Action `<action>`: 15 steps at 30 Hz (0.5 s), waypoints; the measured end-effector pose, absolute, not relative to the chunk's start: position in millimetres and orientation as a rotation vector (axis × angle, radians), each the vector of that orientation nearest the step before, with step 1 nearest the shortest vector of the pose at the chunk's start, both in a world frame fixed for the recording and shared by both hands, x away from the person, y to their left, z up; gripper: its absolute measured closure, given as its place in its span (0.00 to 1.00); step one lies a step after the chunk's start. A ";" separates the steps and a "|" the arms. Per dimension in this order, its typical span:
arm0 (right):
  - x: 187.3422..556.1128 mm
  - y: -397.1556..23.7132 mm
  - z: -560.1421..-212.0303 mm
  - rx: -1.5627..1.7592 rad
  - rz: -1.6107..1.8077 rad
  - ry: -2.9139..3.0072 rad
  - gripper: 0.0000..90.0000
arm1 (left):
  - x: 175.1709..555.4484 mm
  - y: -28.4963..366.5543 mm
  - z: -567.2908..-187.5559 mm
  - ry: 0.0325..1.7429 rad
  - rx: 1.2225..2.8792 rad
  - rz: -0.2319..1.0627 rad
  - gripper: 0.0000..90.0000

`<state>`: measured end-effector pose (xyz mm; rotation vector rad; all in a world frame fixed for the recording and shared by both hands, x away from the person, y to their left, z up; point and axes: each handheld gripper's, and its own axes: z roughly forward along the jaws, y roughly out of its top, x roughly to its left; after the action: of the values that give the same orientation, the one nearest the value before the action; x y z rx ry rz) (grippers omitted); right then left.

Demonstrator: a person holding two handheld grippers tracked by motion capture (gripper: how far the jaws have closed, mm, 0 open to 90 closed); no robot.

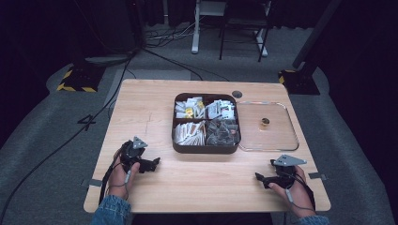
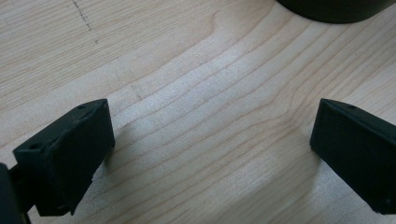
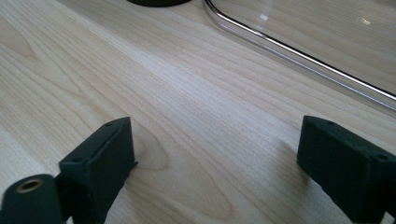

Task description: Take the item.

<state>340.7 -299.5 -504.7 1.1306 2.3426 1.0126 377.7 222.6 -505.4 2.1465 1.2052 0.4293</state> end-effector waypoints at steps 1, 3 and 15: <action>341.1 -299.0 -504.9 1.132 1.012 2.342 0.10 | 377.8 222.6 -505.4 1.204 2.147 0.430 0.00; 341.3 -298.5 -504.9 1.135 1.012 2.343 0.10 | 377.7 222.6 -505.4 1.205 2.146 0.430 0.00; 342.1 -295.9 -504.9 1.140 1.002 2.338 0.09 | 377.7 222.6 -505.5 1.204 2.146 0.430 0.00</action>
<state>342.1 -295.9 -504.9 1.1400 2.3377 1.0018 377.7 222.6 -505.5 2.1463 1.2043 0.4300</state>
